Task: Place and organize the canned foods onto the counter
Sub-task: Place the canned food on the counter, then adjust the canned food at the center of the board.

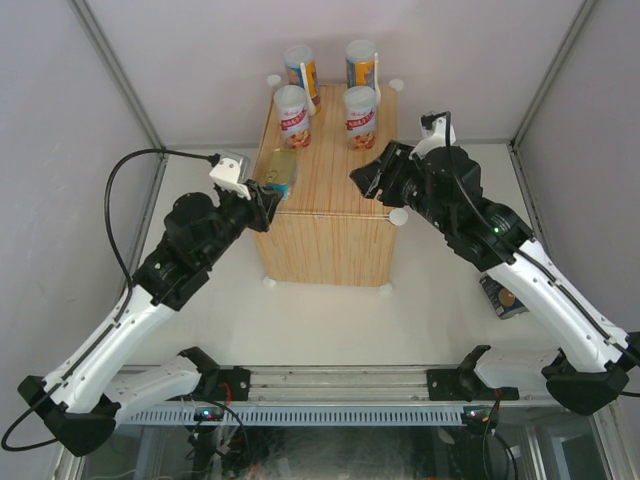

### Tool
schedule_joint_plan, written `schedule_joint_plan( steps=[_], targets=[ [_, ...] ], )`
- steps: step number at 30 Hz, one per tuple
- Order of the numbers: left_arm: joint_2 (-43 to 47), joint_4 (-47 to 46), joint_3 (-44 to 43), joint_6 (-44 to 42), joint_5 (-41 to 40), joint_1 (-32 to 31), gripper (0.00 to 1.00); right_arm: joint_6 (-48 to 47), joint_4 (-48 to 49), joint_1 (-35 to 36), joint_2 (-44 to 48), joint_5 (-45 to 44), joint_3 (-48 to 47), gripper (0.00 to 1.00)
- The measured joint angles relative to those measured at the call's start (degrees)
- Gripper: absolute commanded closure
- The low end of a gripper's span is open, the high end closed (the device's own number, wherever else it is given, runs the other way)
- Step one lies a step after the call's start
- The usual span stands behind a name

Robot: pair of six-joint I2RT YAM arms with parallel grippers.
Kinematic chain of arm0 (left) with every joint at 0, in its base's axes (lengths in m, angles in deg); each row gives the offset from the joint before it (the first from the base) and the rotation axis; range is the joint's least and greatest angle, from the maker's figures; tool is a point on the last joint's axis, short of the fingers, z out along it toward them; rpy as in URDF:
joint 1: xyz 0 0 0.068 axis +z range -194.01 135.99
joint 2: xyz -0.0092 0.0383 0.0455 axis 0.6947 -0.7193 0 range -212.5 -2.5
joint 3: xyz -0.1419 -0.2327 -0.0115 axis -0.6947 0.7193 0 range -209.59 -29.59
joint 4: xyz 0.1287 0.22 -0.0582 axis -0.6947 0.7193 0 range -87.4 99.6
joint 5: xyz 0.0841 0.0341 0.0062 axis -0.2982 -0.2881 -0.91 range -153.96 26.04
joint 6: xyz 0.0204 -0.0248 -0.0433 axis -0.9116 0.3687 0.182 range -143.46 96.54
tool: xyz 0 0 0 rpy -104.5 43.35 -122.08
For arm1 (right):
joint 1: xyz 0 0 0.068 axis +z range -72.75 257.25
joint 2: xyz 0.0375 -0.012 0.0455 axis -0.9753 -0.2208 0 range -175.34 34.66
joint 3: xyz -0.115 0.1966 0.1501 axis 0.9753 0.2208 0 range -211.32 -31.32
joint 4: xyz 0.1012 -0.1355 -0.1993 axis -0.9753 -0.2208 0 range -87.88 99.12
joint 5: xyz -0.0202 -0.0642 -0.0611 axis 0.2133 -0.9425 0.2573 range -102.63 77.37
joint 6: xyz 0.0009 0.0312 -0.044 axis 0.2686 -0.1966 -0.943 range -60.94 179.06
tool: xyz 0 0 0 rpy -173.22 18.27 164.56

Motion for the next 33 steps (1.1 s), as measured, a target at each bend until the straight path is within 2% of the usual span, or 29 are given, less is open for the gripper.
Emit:
schedule_joint_plan(
  steps=[5,11,14,19,20,25,29,33],
  targets=[
    [2.51,0.42,0.04,1.11,0.07,0.0,0.47,-0.52,-1.22,0.22,2.25,-1.09,0.11,0.45],
    [4.59,1.27,0.04,2.21,0.28,0.0,0.3,-0.94,-2.38,0.42,5.46,-2.75,1.31,0.39],
    [5.29,1.29,0.04,2.75,0.28,0.0,0.26,-1.6,-3.43,0.39,7.21,-4.24,2.32,0.32],
    [5.86,1.33,0.04,3.06,0.28,0.0,0.23,-2.1,-5.73,-1.68,11.93,-6.29,6.45,0.27],
    [5.95,1.33,0.04,3.06,0.28,0.0,0.23,-2.1,-6.47,-2.8,13.29,-6.4,7.65,0.26],
    [6.1,1.29,0.04,3.1,0.31,0.0,0.18,-2.19,-10.16,-10.43,19.28,-7.45,11.93,0.08],
    [5.99,1.14,0.04,3.41,0.46,0.0,0.16,-2.49,-13.9,-16.72,23.65,-8.68,15.72,0.05],
    [5.27,0.0,0.04,3.54,1.25,0.0,0.14,-3.26,-17.09,-26.77,28.41,-8.02,22.49,0.05]
  ],
)
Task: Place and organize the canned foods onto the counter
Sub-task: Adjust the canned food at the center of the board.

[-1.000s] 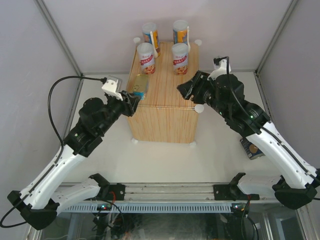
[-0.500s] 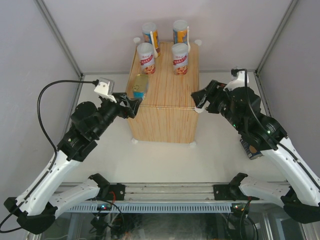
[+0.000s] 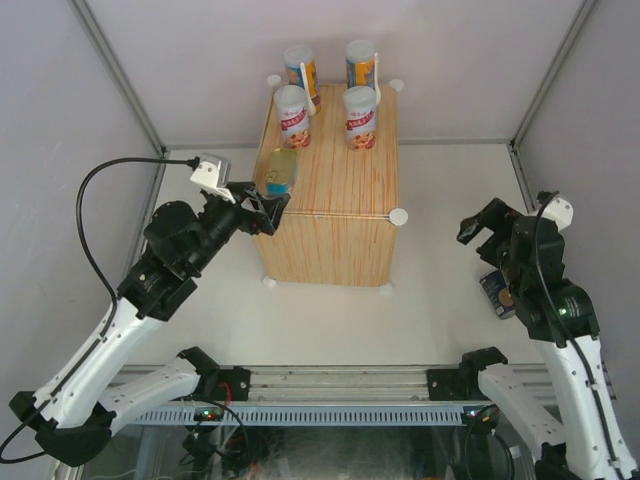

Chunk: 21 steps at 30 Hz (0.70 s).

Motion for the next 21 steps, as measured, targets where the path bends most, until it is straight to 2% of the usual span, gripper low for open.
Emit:
schedule_joint_plan(
  steps=[3,6,13,21],
  targets=[
    [-0.52,-1.38,0.02,0.17,0.31,0.0,0.14,-1.4,-2.21,-8.26,1.57,2.69,3.85,0.04],
    [-0.55,-2.91,0.61,0.66,0.66,0.0,0.13,-3.13,-4.02,-12.74,1.09,3.13,6.05,0.04],
    [-0.48,-5.44,2.4,2.05,2.27,0.02,0.12,-6.19,-6.1,-15.65,-2.25,3.43,9.18,0.02],
    [-0.44,-7.43,3.45,2.34,4.9,0.04,0.12,-8.02,-7.04,-18.12,-11.85,4.17,8.63,0.02]
  ],
)
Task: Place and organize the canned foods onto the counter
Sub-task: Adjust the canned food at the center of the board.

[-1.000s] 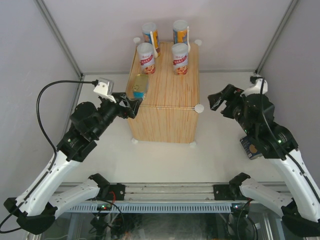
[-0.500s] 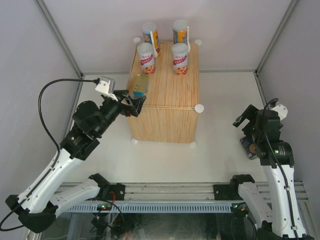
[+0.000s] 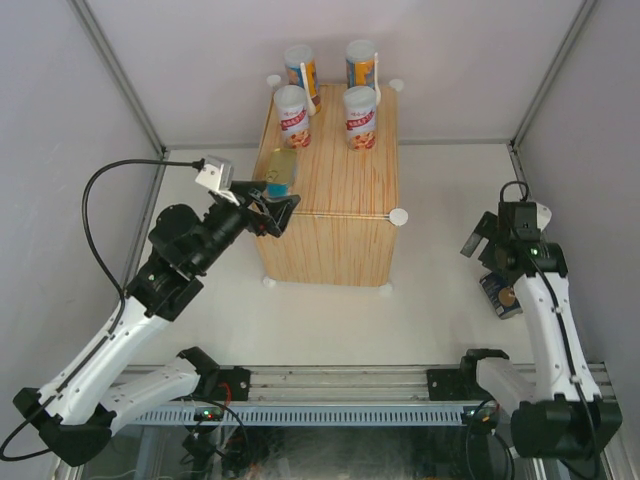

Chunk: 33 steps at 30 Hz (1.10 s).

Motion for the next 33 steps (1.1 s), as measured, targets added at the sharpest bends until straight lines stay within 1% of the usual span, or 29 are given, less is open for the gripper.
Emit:
schedule_joint_plan(
  steps=[3,6,9,11,16,23,33],
  targets=[
    [0.28,-1.7,0.72,0.37,1.16,0.0,0.11,-0.74,-1.22,-0.11,-5.84,0.02,-2.4,0.02],
    [1.07,-3.39,2.23,1.05,2.29,0.0,0.11,-2.03,-2.71,-0.09,-11.87,-0.31,-6.91,0.01],
    [2.19,-4.17,3.76,1.01,3.02,0.0,0.1,-3.78,-4.07,-0.09,-16.52,-1.42,-11.32,0.01],
    [3.23,-4.17,4.66,0.87,3.15,0.0,0.09,-5.09,-4.87,-0.11,-18.47,-2.12,-12.61,0.01],
    [6.27,-4.31,6.38,0.28,3.23,0.0,0.09,-7.74,-9.33,-0.96,-22.23,-3.63,-12.72,0.01],
    [7.26,-4.72,6.56,-0.7,4.61,0.0,0.08,-10.05,-13.27,-4.28,-25.62,-4.52,-13.27,0.01],
    [8.76,-4.61,7.5,-2.71,4.42,0.0,0.08,-12.24,-13.09,-4.44,-33.83,-5.46,-14.58,0.02]
  ],
)
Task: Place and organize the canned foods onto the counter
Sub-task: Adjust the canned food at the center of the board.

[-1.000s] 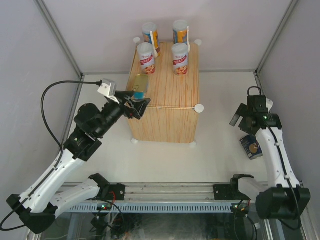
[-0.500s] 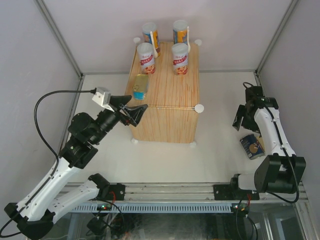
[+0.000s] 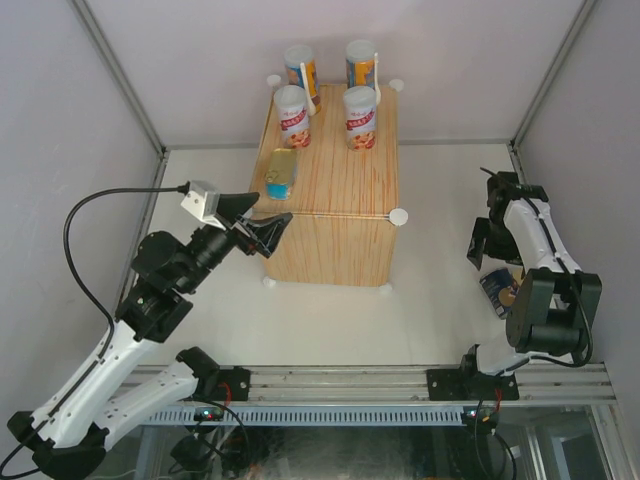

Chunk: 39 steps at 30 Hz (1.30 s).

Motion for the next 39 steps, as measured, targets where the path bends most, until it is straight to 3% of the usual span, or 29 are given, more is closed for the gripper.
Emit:
schedule_joint_plan(
  steps=[15,39],
  targets=[
    [5.92,-0.83,7.1,1.29,-1.81,0.59,0.07,-4.55,0.24,4.24,-7.15,-2.43,0.0,0.02],
    [9.77,1.44,7.48,1.79,-3.61,0.98,0.07,-4.57,3.78,4.61,-13.33,-5.22,3.37,0.02]
  ],
)
